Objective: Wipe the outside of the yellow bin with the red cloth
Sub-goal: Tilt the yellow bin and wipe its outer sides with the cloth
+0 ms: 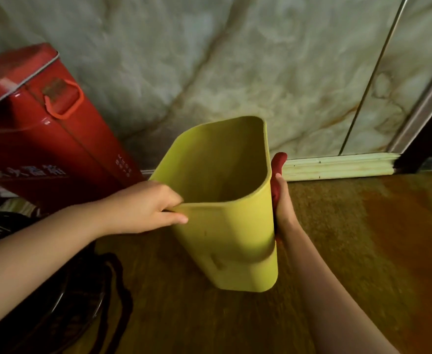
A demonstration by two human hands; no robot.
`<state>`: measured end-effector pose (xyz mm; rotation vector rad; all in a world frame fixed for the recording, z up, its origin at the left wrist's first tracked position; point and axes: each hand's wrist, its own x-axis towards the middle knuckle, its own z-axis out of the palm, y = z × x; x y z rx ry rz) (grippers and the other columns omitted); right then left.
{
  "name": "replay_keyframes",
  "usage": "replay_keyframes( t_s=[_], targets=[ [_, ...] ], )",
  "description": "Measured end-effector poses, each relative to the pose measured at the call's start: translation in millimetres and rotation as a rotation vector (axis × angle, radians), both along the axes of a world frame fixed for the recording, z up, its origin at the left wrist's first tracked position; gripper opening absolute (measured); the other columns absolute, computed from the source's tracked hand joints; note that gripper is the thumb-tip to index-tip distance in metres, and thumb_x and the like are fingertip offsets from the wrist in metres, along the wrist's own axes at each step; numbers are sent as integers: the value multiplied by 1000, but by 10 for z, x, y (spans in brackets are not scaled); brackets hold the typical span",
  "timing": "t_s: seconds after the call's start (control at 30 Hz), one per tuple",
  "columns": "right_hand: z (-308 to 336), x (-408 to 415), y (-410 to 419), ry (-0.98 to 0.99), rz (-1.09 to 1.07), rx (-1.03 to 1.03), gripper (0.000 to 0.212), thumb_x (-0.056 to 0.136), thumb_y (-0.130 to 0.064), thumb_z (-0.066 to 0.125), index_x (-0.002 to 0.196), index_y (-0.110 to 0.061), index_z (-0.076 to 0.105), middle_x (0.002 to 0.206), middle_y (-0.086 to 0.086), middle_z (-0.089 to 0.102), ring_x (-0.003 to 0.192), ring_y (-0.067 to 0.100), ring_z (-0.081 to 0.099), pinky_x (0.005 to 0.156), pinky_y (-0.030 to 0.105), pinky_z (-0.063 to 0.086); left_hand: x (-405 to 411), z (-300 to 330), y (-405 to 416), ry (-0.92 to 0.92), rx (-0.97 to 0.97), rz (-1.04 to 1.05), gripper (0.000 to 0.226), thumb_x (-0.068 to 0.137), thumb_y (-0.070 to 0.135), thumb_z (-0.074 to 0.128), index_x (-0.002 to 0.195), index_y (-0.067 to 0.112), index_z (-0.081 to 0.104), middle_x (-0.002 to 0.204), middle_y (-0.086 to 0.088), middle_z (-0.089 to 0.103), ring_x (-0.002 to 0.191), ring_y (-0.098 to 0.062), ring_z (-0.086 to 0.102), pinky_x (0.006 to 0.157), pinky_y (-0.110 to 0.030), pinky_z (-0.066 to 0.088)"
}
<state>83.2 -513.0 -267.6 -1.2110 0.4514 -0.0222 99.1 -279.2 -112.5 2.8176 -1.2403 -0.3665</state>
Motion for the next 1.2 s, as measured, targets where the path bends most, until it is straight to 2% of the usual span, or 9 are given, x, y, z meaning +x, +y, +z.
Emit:
replay_keyframes(
  t_s=[0.17,0.33,0.5,0.6,0.67,0.8,0.9,1.1,1.2],
  targets=[
    [385,-198,19,-175,-59,-140,69,73,-65,40,131,-30,52,132,5,60,124,20,52,110,48,35,192,106,-198,-9,-194,139,49,73,26,68,43,19,31,42,8,32,40,3,38,42,-19,27],
    [523,-407,221,-348,-263,-629,67,81,-64,29,144,-44,21,154,-11,31,143,12,25,112,58,24,217,147,-436,112,-337,157,36,70,16,70,50,20,41,40,8,43,43,0,35,43,-18,24],
    [399,-470,290,-296,-372,-754,80,75,-81,13,144,-40,14,156,-4,29,143,16,23,114,53,21,196,277,-425,383,-383,174,30,73,3,66,80,32,70,69,32,68,70,14,58,71,-11,48],
    [386,-458,332,-335,-408,-792,79,78,-79,10,143,-36,16,155,-3,29,141,12,23,114,53,21,214,334,-335,449,-221,112,24,78,4,60,90,22,70,87,8,76,77,2,61,80,-26,51],
    [408,-471,418,-353,-440,-824,75,80,-76,9,144,-36,13,156,-6,22,141,7,17,116,52,15,229,350,-361,363,-238,118,19,79,7,60,90,19,68,85,3,77,74,-1,61,78,-29,52],
    [431,-541,790,-352,-462,-1046,65,88,-63,15,147,-37,9,159,-5,6,145,17,5,107,52,8,188,413,-599,446,-284,106,19,79,-1,56,81,13,69,65,17,72,57,10,51,52,-8,40],
    [526,-396,772,-345,-646,-1045,48,89,-50,32,134,-34,35,145,1,27,136,23,22,105,60,19,173,413,-695,464,-299,90,23,80,-2,56,85,15,70,75,15,75,62,7,55,57,-12,45],
    [271,-255,649,-244,-659,-1117,56,93,-54,13,147,-40,4,158,6,15,147,28,6,104,68,15,149,375,-907,431,-267,95,21,77,-2,56,88,11,70,85,-5,76,64,-2,54,63,-23,42],
    [-134,-512,675,-96,-634,-885,57,88,-65,6,141,-47,2,156,-5,4,146,18,2,105,69,12,86,362,-1041,399,-280,135,23,78,-1,56,89,13,71,86,-2,76,69,-2,62,66,-20,48]
  ],
)
